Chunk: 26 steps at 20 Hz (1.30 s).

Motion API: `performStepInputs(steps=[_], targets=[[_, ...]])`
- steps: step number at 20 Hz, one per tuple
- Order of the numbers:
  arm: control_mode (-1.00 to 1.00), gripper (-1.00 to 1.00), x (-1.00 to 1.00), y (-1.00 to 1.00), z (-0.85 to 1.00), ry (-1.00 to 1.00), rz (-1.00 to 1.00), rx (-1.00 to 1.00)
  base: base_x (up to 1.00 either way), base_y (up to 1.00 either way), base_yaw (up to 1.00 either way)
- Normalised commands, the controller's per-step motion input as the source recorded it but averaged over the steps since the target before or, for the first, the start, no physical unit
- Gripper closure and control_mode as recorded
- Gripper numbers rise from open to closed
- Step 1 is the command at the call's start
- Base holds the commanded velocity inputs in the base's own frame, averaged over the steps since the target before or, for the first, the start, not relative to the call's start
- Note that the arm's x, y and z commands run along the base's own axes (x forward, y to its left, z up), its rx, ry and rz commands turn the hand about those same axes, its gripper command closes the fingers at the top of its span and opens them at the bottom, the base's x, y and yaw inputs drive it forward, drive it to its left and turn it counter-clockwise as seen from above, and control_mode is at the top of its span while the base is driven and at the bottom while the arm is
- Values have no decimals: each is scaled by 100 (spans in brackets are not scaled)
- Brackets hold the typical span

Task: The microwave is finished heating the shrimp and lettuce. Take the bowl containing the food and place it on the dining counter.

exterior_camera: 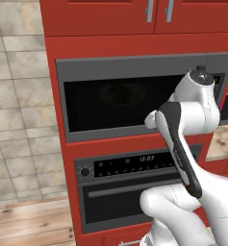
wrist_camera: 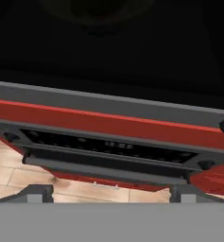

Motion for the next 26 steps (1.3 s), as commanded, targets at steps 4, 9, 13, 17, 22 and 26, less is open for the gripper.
performStepInputs(steps=[4,9,13,17,22,26], targets=[[-100,-100,-55,0,-4,-16,0,-3,0,0,0],[-100,-100,-54,-27,0,-9,0,0,0,0,0],[-100,-100,-44,-63,0,-1,0,0,0,0,0],[-100,-100,-40,-57,0,0,0,0,0,0,0],[-100,-100,-25,-17,0,0,-1,0,0,0,0],[-100,-100,0,0,0,0,0,0,0,0,0]])
